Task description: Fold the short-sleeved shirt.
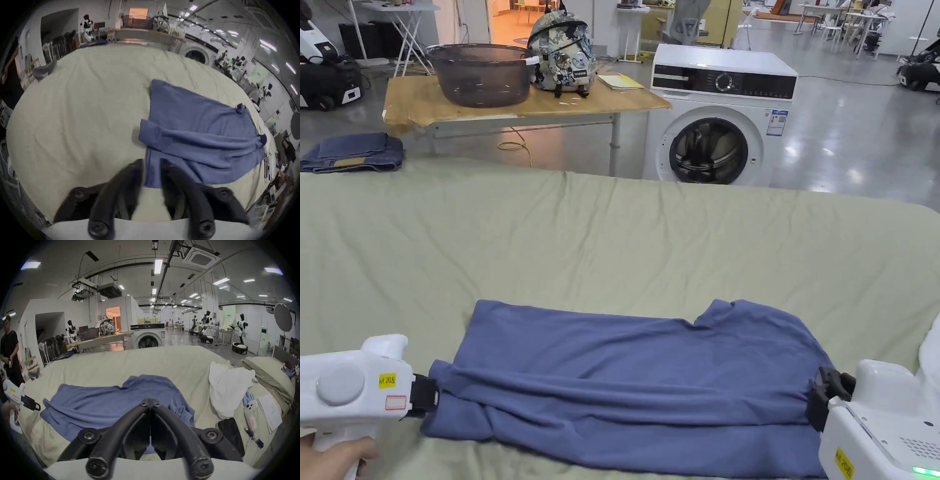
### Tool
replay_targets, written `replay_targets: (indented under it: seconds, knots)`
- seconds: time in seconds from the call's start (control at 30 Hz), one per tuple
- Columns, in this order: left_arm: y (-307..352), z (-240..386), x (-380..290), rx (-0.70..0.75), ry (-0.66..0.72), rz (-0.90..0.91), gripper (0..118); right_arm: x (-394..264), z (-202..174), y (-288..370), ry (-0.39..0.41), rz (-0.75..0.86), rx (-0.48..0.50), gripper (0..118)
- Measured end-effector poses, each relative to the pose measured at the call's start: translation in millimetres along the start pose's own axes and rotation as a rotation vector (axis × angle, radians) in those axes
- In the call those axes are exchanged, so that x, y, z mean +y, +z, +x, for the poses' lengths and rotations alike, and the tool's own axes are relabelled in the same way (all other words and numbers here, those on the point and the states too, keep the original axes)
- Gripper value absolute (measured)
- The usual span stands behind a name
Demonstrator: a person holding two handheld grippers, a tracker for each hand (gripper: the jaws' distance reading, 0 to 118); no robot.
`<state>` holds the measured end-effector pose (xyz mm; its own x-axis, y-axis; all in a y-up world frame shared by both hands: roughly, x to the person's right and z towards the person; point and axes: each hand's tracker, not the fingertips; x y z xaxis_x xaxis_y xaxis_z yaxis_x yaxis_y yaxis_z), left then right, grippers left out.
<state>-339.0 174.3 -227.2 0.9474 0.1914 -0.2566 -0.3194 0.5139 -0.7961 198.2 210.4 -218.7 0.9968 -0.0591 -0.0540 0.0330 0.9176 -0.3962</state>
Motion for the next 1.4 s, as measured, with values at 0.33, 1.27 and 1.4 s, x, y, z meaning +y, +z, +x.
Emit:
replay_targets:
  seconds: [0.33, 1.27, 1.4]
  knots:
    - [-25.8, 30.3, -10.3, 0.138, -0.117, -0.149, 66, -15.4, 6.9, -11.3, 0.019, -0.099, 0.019, 0]
    - [26.6, 7.2, -38.6, 0.0, -0.145, 0.008, 0, -41.7, 68.7, -96.1, 0.154, -0.567, -0.023, 67]
    - [20.6, 4.5, -42.1, -0.003, -0.128, 0.001, 0, -57.9, 75.4, -113.6, 0.128, -0.596, -0.014, 51]
